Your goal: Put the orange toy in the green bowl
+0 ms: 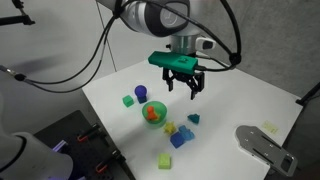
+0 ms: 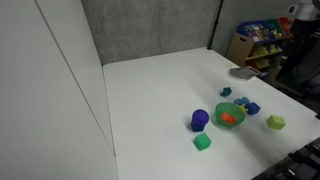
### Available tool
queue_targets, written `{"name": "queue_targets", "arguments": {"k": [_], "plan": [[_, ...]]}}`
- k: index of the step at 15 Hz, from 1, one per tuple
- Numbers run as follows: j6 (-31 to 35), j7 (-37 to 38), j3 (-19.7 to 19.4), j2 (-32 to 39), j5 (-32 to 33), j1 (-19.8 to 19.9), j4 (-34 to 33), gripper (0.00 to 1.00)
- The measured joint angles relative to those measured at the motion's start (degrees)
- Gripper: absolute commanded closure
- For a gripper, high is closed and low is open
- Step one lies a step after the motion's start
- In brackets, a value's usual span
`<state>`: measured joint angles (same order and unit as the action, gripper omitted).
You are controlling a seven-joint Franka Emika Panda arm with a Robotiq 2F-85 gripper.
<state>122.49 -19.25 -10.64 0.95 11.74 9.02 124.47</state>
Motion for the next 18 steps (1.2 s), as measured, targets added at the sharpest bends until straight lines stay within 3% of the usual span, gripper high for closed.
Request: {"name": "queue_targets", "arguments": {"k": [9,18], "plan": [[14.06,-0.06,0.23,10.56,-9.68,0.55,-1.30,0.00],[26.20,-0.11,4.39,22.14,-16.83,2.45,-0.80,0.00]]}}
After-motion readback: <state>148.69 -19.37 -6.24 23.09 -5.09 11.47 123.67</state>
